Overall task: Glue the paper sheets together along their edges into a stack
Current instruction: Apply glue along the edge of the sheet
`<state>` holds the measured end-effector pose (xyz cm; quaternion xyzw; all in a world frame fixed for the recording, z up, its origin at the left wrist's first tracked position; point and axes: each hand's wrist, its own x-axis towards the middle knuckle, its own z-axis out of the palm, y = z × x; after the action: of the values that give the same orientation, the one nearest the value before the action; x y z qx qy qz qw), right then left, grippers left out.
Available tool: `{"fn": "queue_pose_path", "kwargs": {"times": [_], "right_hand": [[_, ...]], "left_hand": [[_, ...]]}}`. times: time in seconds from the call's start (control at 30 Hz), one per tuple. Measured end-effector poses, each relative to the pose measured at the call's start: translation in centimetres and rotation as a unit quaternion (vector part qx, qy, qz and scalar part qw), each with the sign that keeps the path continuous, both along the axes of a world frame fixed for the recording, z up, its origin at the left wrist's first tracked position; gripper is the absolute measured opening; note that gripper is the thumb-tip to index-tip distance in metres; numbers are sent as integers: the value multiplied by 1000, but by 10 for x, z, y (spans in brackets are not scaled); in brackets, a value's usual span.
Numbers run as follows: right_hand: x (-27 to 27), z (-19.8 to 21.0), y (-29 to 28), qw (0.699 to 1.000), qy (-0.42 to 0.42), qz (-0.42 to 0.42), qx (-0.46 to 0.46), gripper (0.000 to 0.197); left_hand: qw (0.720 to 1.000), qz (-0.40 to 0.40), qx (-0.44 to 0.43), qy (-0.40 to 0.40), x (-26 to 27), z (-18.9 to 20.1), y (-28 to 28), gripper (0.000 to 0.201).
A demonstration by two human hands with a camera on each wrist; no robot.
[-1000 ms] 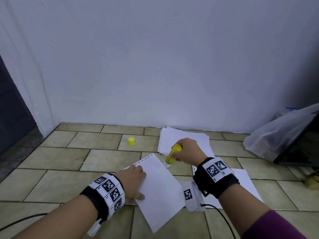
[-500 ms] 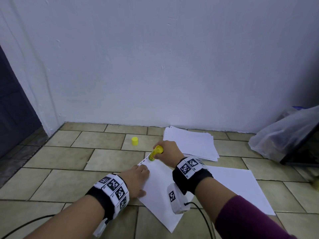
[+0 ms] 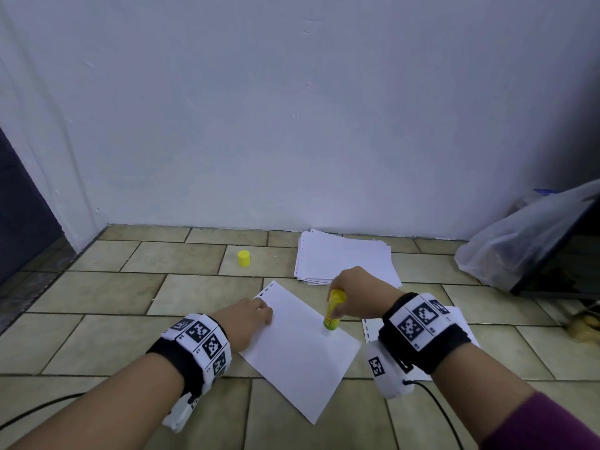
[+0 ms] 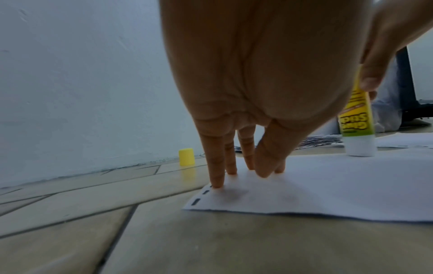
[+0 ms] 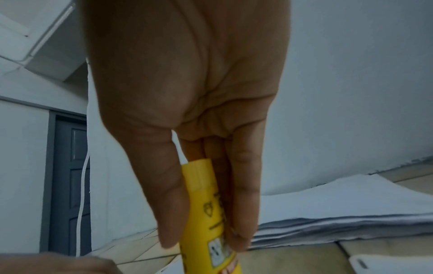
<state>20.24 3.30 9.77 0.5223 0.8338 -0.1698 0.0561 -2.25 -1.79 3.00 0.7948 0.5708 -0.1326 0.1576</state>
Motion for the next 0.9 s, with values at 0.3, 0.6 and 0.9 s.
{"fn": "queue_pose_path", "kwargs": {"times": [0.3, 0.6, 0.9], "right_hand": [[20, 7, -11, 998, -63, 3, -19, 32], [15, 10, 9, 775, 556, -251, -167, 14], [-58, -43, 36, 807, 509, -238, -180, 15]], "left_hand": [[999, -4, -5, -39, -12, 11, 1, 67], [998, 46, -18, -46, -25, 1, -1, 75], [997, 53, 38, -33, -32, -10, -4, 89]]}}
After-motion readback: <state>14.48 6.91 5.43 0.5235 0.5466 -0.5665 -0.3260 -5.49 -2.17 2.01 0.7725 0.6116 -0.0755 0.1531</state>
